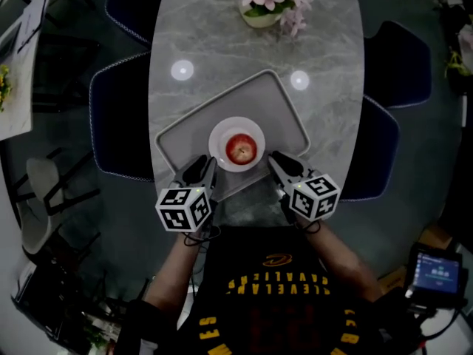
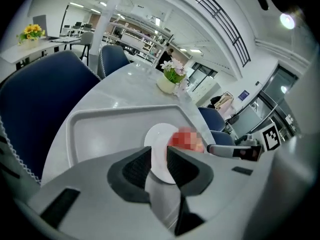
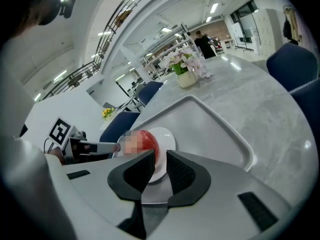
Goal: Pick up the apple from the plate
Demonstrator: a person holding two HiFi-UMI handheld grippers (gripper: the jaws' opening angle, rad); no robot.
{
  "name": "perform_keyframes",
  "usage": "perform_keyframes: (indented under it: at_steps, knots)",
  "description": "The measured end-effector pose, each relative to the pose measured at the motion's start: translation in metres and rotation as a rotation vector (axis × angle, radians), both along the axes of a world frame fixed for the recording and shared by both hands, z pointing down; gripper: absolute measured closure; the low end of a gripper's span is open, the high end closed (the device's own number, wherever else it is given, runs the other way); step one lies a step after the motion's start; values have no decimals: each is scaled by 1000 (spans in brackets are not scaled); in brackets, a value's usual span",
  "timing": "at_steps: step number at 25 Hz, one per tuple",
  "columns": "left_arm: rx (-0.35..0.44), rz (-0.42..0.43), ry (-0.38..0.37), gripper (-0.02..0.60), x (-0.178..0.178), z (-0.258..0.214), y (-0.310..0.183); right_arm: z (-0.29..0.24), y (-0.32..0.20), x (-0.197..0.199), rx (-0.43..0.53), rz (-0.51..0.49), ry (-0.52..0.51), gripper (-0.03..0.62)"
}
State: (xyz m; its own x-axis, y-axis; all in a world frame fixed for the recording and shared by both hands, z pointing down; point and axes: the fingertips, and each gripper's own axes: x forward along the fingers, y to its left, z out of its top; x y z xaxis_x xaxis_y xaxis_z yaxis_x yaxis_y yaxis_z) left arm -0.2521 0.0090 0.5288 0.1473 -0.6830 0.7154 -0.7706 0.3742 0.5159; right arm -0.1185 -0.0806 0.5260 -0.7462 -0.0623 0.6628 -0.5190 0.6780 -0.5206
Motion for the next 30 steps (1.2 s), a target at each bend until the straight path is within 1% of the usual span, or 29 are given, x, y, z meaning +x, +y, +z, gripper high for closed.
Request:
perform_keyframes:
  at_steps: [5, 8, 11, 15, 18, 22, 27, 30]
  knots:
    - [-33, -61, 99, 497, -3, 18, 0, 20, -7, 0, -151, 105, 9, 522]
    - [-49, -73, 127, 497, -6, 26, 3, 29, -8, 0, -217, 145, 19, 522]
    - [-55, -87, 158, 497, -9, 30, 5, 35, -7, -2, -240, 150, 28, 522]
    - [-58, -124, 240, 497, -6, 36, 2, 42, -7, -6, -268, 147, 50, 522]
    - [-67, -127, 274, 497, -3, 40, 0, 45, -6, -8, -278, 138, 67, 523]
    - [-75, -145, 339, 497, 3, 44, 1, 46, -5, -11, -314, 136, 78, 522]
    - [-76, -155, 378, 497, 7, 45, 0, 49, -4, -13, -365, 161, 85, 523]
    - [-84, -163, 396, 497, 8, 46, 0, 49, -2, -13, -382, 152, 100, 523]
